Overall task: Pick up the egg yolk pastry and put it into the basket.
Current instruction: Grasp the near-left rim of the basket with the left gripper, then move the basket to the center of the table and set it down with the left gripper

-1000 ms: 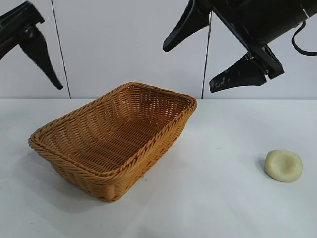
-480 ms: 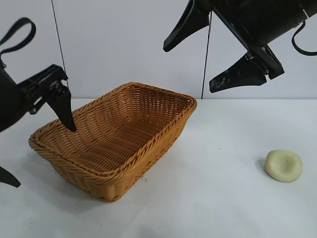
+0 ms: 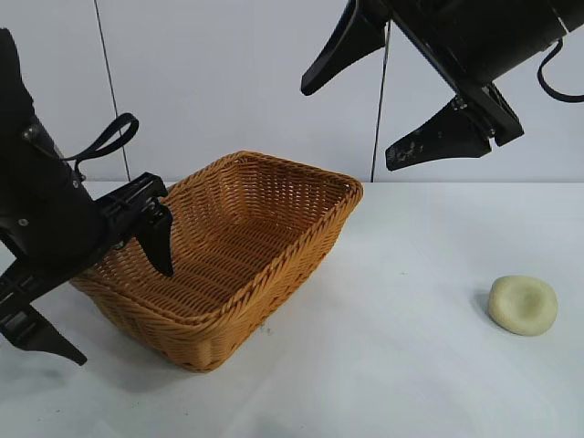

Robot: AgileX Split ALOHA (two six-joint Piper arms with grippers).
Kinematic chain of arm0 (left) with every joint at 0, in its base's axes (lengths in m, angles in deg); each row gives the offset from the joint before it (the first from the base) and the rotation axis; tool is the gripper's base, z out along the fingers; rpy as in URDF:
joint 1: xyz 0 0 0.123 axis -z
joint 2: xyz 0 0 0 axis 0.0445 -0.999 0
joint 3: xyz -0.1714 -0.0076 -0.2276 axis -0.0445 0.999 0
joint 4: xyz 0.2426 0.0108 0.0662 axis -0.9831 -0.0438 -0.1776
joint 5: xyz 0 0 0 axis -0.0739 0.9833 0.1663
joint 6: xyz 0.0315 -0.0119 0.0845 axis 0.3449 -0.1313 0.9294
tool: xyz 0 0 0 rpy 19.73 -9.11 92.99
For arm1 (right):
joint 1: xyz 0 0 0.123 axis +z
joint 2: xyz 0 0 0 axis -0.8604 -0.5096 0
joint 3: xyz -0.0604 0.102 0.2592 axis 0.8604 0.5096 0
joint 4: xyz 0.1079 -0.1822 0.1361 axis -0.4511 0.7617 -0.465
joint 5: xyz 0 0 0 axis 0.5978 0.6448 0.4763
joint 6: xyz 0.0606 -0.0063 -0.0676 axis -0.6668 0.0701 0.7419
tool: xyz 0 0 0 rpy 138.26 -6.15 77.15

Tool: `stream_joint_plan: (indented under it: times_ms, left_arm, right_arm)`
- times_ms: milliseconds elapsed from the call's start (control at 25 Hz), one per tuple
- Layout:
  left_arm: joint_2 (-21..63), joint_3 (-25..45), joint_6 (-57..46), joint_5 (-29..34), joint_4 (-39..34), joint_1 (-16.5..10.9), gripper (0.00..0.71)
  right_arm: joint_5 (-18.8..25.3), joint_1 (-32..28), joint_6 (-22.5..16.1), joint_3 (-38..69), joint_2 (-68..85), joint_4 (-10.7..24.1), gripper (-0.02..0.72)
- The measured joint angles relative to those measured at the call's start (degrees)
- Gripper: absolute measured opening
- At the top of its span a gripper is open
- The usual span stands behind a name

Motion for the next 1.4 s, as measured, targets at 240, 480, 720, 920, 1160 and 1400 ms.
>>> stream_joint_plan:
  times_ms: [240, 480, 720, 920, 1160, 1400]
  left_arm:
    - [0.00, 0.00, 0.00, -0.26, 0.00, 0.00, 0.150]
    - [0.00, -4.08, 3.38, 3.94, 0.41, -1.86, 0.083]
    - [-0.74, -14.58, 24.04, 13.65, 4.64, -8.87, 0.083]
    - [-5.84, -22.88, 40.12, 22.29, 7.64, -11.30, 0.082]
    - [-10.78, -30.25, 54.94, 30.73, 7.64, -11.35, 0.083]
    - [-10.99, -31.29, 59.39, 32.72, 7.62, -11.24, 0.082]
  right_arm:
    - [0.05, 0.00, 0.00, 0.00, 0.00, 0.00, 0.695]
    - [0.05, 0.00, 0.00, 0.00, 0.00, 0.00, 0.695]
    - [0.10, 0.00, 0.00, 0.00, 0.00, 0.00, 0.695]
    - [0.10, 0.00, 0.00, 0.00, 0.00, 0.00, 0.695]
    - [0.21, 0.00, 0.00, 0.00, 0.00, 0.00, 0.695]
    - [0.23, 0.00, 0.00, 0.00, 0.00, 0.00, 0.695]
